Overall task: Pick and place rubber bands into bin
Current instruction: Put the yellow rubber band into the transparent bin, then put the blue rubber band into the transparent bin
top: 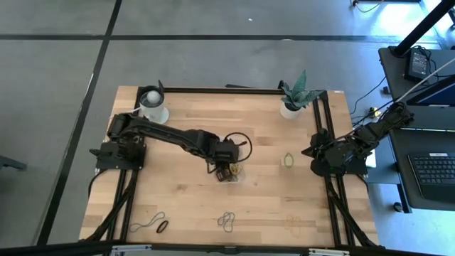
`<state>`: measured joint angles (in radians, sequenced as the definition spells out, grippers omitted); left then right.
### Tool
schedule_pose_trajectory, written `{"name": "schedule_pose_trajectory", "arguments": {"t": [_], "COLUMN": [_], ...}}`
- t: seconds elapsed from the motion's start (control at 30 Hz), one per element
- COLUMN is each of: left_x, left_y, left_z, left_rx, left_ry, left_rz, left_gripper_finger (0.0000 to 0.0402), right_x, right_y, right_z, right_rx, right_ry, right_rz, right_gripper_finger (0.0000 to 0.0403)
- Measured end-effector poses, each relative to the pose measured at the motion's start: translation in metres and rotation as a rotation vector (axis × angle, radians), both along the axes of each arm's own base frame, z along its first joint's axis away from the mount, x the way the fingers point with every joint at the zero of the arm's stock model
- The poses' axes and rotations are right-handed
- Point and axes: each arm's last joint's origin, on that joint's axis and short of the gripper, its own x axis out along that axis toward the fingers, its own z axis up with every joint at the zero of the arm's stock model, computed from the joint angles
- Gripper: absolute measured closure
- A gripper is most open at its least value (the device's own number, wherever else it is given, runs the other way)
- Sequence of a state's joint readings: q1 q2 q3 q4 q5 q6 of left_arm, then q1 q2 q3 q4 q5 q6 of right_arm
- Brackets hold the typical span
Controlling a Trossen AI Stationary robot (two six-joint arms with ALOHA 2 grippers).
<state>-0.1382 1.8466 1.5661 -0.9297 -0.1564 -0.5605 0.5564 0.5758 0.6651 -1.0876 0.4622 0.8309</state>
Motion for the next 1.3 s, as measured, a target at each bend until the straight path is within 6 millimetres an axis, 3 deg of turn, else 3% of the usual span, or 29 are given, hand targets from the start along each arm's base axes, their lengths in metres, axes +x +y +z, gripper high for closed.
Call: {"name": "schedule_pose_trajectory", "arguments": {"t": [0.13,0.33,0.5,0.63,0.87,1.07,1.3], "left_x": [-0.008,-0.02,-0.032,-0.049,-0.108,-0.164,-0.212], "left_y": [-0.009,-0.03,-0.044,-0.055,-0.06,-0.056,-0.052], "left_z": [0.014,0.017,0.014,0.012,-0.004,-0.015,-0.026], "left_rx": [0.11,0.259,0.282,0.314,0.286,0.21,0.148], "left_ry": [-0.034,0.008,0.092,0.1,-0.04,-0.183,-0.258], "left_rz": [-0.056,-0.174,-0.229,-0.275,-0.334,-0.402,-0.482], "left_gripper_finger": [0.0271,0.0328,0.0393,0.0399,0.04,0.04,0.04], "right_x": [0.004,0.022,0.052,0.082,0.14,0.202,0.27], "right_y": [0.002,0.013,0.03,0.048,0.085,0.129,0.182], "right_z": [0.003,0.01,0.008,0.007,0.025,0.042,0.028], "right_rx": [0.031,0.059,-0.052,-0.112,-0.147,-0.151,-0.154], "right_ry": [-0.05,-0.164,-0.222,-0.253,-0.176,-0.092,0.071], "right_rz": [-0.001,0.016,0.073,0.12,0.123,0.171,0.246], "right_gripper_finger": [0.0397,0.0401,0.0401,0.0402,0.0403,0.0403,0.0401]}}
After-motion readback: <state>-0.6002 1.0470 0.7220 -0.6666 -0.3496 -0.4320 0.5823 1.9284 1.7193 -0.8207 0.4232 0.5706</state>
